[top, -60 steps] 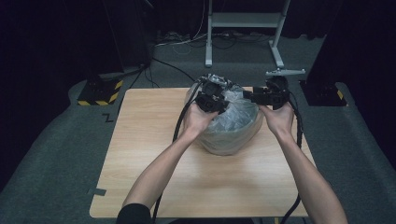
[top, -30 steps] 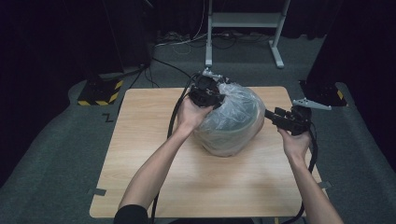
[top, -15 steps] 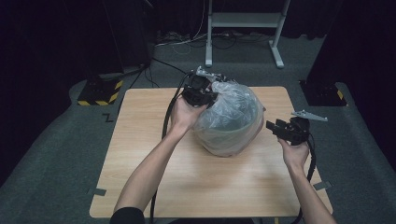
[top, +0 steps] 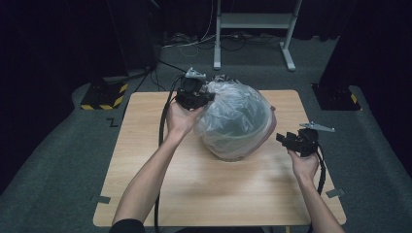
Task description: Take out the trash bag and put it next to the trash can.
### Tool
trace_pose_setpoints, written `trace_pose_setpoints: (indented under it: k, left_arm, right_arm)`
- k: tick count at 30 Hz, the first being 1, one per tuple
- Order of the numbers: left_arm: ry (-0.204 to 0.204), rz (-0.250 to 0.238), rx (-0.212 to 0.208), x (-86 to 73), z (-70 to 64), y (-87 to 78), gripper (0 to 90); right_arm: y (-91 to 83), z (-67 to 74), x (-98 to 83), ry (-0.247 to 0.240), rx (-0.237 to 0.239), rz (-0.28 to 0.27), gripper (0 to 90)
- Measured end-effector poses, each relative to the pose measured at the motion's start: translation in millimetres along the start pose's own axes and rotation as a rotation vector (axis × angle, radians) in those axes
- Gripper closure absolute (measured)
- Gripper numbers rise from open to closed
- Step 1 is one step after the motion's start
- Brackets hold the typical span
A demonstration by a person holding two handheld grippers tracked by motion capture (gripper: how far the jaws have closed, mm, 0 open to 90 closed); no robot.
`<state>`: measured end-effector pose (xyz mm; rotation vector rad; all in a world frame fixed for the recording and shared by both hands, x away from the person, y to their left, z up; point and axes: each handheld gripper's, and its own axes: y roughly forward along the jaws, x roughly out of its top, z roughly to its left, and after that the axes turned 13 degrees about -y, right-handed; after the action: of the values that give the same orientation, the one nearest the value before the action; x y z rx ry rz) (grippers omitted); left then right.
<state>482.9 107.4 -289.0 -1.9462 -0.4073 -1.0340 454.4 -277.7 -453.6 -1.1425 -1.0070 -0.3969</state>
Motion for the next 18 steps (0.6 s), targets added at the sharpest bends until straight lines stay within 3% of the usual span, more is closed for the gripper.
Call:
trace_pose_setpoints:
  k: [7, 18]
  left_arm:
    - [-0.01, -0.014, 0.015, -0.5, 8.2, -9.4, 89.5]
    - [-0.026, -0.002, 0.038, -11.7, 20.2, -10.1, 89.3]
  right_arm:
    - [7.6, 1.3, -6.2, -0.011, -0.013, 0.031, 47.1]
    - [24.0, 4.2, -23.2, -0.03, -0.044, 0.099, 46.6]
